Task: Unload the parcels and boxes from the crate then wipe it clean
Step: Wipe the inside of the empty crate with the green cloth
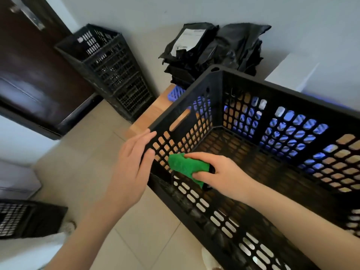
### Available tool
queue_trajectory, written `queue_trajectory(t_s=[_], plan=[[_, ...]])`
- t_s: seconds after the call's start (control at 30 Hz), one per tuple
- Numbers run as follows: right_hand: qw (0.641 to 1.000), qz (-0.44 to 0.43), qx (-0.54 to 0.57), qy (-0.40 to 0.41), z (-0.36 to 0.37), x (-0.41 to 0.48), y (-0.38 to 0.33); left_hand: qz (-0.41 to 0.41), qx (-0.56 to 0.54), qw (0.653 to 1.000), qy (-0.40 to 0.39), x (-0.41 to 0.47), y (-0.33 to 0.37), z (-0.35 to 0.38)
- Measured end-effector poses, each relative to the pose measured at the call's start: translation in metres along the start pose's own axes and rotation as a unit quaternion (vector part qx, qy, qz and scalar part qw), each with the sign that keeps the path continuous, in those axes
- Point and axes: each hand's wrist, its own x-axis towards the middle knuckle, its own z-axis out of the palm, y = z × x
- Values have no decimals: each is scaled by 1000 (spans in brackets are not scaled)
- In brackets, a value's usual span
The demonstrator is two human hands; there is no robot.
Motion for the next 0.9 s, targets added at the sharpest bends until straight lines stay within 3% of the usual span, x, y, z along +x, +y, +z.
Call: queue_trajectory(t_s=[0.13, 0.3, 0.53, 0.73, 0.9], plan=[[999, -32, 7, 7, 5, 14, 5, -21, 19, 999, 14, 4, 11, 11], [988, -109, -76, -81, 4, 41, 14, -79, 48, 995, 31, 12, 20, 19], [982, -181, 47, -5, 28, 53, 36, -67, 125, 989, 48, 13, 19, 28], [954, -240, 166, -73, 63, 47, 30, -63, 84, 993, 60, 14, 16, 24], [955, -255, 134, -70, 81, 58, 62, -63, 102, 991, 52, 13, 16, 23]])
